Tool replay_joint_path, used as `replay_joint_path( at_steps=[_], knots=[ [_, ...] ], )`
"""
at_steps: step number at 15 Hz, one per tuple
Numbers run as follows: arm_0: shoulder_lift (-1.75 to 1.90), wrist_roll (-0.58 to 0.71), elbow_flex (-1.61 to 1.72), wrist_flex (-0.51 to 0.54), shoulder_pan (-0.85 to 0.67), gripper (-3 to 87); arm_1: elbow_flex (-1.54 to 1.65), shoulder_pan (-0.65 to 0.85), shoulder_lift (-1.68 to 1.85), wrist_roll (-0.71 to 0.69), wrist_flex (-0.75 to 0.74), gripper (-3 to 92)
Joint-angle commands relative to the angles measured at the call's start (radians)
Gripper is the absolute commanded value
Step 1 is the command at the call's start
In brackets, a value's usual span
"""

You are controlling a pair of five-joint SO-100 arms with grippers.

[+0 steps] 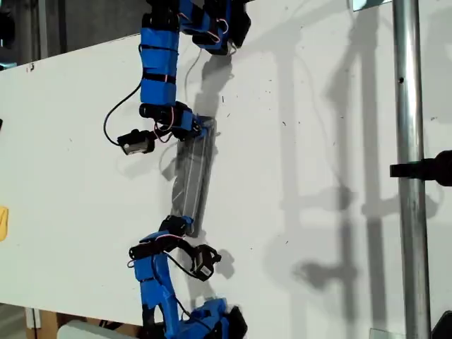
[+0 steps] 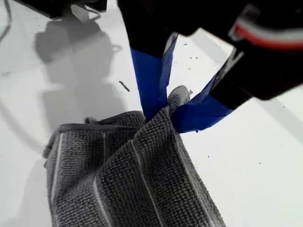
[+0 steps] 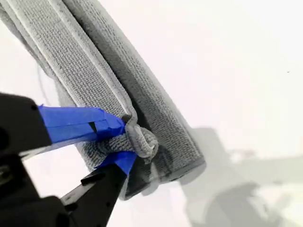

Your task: Grasp corners of a towel and fold twice.

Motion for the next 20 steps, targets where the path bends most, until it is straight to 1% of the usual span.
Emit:
replay_joint_path(
  at_steps=[1,4,6,7,8,9,10,12,13,15,17,18,19,20],
  knots=[
    [-0.031,-0.031,0.011,-0.035,0.009,-2.9,0.008,-0.003,-0.023,0.014,-0.04,-0.2],
    [-0.118,-0.023,0.002,-0.086,-0.015,-2.8,0.018,0.026,-0.098,0.011,-0.074,-0.2],
    [-0.138,-0.021,-0.006,-0.077,-0.037,-1.1,0.023,0.04,-0.121,0.025,-0.071,-0.2],
    [-0.132,-0.023,-0.006,-0.049,-0.048,5.1,0.023,0.046,-0.117,0.032,-0.044,3.7],
    [-0.115,-0.023,-0.006,-0.012,-0.061,15.9,0.023,0.052,-0.106,0.037,-0.008,14.0],
    [-0.081,-0.021,0.0,0.025,-0.077,23.4,0.023,0.054,-0.078,0.038,0.032,16.6],
    [-0.026,-0.014,0.011,0.064,-0.083,25.6,0.026,0.055,-0.038,0.043,0.072,18.1],
    [0.087,-0.02,0.018,0.158,-0.091,27.8,0.067,0.057,0.086,0.06,0.13,21.4],
    [0.163,-0.037,0.052,0.186,-0.095,28.5,0.11,0.063,0.178,0.074,0.155,22.4],
    [0.383,-0.089,0.206,0.198,-0.117,28.8,0.244,0.081,0.42,0.121,0.209,22.8],
    [0.673,-0.16,0.419,0.17,-0.115,28.0,0.411,0.083,0.723,0.232,0.284,23.0],
    [0.838,-0.187,0.532,0.141,-0.095,26.6,0.502,0.049,0.897,0.31,0.296,23.1],
    [1.011,-0.222,0.65,0.11,-0.063,24.3,0.586,-0.02,1.085,0.371,0.259,22.0],
    [1.195,-0.291,0.788,0.063,-0.011,21.1,0.686,-0.086,1.253,0.465,0.241,21.1]
  ],
)
